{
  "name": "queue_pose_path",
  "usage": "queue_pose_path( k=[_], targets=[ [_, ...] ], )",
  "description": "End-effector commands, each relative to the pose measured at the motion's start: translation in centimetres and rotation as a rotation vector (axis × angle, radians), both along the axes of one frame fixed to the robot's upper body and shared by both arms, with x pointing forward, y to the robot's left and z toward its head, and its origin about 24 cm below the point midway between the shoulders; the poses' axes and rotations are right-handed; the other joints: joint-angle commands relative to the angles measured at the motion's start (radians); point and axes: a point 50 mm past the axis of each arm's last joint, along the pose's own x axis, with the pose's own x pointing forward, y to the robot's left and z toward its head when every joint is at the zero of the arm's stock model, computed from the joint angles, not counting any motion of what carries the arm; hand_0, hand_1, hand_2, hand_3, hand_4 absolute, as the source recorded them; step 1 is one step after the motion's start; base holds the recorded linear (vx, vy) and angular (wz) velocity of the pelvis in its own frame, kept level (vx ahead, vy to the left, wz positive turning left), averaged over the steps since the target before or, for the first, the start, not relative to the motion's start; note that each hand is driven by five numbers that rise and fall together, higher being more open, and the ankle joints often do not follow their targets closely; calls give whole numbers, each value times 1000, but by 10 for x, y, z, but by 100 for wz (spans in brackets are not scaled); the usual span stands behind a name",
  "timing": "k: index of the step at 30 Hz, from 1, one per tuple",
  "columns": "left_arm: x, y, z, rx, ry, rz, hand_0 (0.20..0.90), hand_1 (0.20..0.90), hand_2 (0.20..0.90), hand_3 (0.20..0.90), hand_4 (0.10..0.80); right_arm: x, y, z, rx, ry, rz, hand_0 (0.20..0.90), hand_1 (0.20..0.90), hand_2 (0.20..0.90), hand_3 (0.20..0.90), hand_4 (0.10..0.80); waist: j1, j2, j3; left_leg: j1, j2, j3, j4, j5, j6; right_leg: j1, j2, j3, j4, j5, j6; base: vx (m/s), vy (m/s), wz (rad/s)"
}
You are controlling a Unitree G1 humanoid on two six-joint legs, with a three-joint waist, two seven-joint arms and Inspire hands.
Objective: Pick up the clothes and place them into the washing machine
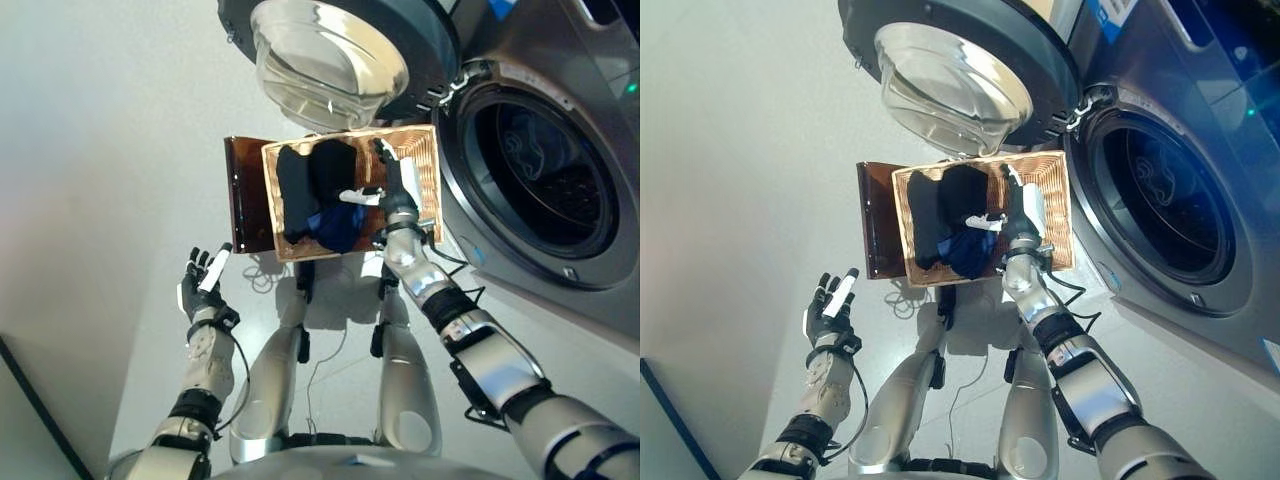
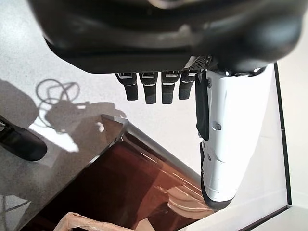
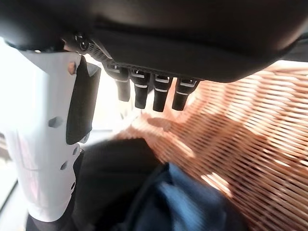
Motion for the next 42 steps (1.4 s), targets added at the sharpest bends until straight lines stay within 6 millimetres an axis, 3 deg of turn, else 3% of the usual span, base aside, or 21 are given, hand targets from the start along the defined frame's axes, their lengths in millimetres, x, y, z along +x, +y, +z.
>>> queue_pose_path(
  k=[1,4,17,25,35,42],
  targets=[
    [3,29,21,112,-97,65,900,900,900,900,800,11,23,33,-151,-121,112,900,900,900,900,800,29,-2,-16,11,28,10,-6,-32,-102,1,-29,-14,154,-155,38,0,0,0],
    [3,29,20,109,-98,61,900,900,900,900,800,11,14,21,-268,-70,110,900,900,900,900,800,30,-2,-18,10,27,8,-8,-33,-103,1,-30,-13,149,-152,41,0,0,0],
    [7,23,23,97,-124,28,900,900,900,900,800,11,10,6,-367,24,138,900,900,900,900,800,27,-2,-11,11,30,11,-8,-34,-104,-6,-28,-10,156,-154,37,0,0,0],
    [8,26,28,95,-148,28,900,900,900,900,800,15,19,12,-395,21,158,900,900,900,900,800,29,0,4,2,31,8,-8,-29,-107,-14,-26,-11,161,-155,37,0,0,0],
    [15,24,45,119,-214,6,900,900,900,900,800,24,38,34,-390,-33,177,900,900,900,900,800,53,11,7,-70,25,-20,-8,-11,-110,-75,-33,-30,182,-157,37,-10,-4,6],
    [20,21,57,135,-262,-15,900,900,900,900,800,27,39,35,-381,-8,160,900,900,900,900,800,69,18,7,-113,19,-39,-8,-3,-110,-113,-41,-38,190,-159,39,-5,0,3]
  ],
)
